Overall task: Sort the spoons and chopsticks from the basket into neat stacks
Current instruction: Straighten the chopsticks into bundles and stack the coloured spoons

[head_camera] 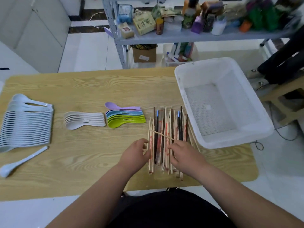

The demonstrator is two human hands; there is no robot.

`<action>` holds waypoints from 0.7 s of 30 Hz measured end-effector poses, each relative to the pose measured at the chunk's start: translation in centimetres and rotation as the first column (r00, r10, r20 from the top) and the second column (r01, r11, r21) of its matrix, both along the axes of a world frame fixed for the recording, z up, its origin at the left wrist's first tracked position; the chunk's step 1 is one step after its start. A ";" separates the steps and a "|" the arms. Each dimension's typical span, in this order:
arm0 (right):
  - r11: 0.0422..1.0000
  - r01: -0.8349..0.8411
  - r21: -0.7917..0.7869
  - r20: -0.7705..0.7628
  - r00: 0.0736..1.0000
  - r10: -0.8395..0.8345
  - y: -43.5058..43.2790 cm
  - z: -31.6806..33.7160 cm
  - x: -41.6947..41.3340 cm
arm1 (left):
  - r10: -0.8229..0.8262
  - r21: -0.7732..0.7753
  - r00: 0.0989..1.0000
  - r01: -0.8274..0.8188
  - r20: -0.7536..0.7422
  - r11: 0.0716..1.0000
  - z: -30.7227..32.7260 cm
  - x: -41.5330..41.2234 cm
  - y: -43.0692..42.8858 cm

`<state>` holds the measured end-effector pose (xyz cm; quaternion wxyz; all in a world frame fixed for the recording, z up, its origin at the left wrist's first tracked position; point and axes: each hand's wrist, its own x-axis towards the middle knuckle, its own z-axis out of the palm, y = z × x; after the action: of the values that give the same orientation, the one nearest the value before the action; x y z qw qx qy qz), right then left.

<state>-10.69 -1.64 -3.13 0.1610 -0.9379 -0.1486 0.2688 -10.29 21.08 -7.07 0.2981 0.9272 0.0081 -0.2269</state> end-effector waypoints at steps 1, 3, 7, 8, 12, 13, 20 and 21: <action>1.000 -0.028 0.001 -0.010 1.000 0.028 -0.7 -0.4 0.1 | 0.045 0.042 0.998 -0.044 -0.036 0.998 -0.6 0.4 -0.9; 0.997 -0.071 0.004 -0.030 0.997 0.071 -1.7 -1.1 0.4 | 0.146 0.116 0.986 -0.136 -0.081 0.984 -1.5 1.1 -2.2; 0.990 -0.138 0.015 -0.033 0.990 0.138 -2.3 -2.3 0.8 | 0.221 0.235 0.968 -0.188 -0.122 0.954 -2.4 2.3 -3.7; 0.988 -0.153 0.021 -0.034 0.988 0.153 -2.3 -2.5 0.8 | 0.216 0.267 0.967 -0.174 -0.135 0.948 -2.5 2.5 -4.0; 0.979 -0.199 0.030 -0.023 0.980 0.200 -2.2 -3.0 0.6 | 0.232 0.346 0.957 -0.161 -0.174 0.924 -2.9 2.7 -4.3; 0.979 -0.203 0.026 -0.013 0.979 0.204 -2.2 -3.1 0.6 | 0.239 0.359 0.954 -0.162 -0.180 0.919 -3.0 2.7 -4.3; 0.983 -0.184 -0.025 0.001 0.983 0.184 -1.2 -3.7 1.3 | 0.153 0.387 0.959 -0.050 -0.239 0.921 -3.5 2.1 -3.8; 0.983 -0.177 -0.045 -0.005 0.984 0.177 -1.0 -3.7 1.3 | 0.136 0.386 0.960 -0.031 -0.246 0.922 -3.6 2.1 -3.6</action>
<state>-9.41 -2.63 -6.86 0.1155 -0.9243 -0.2251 0.2856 -8.24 17.51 -10.65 0.1192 0.9267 0.1318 -0.3312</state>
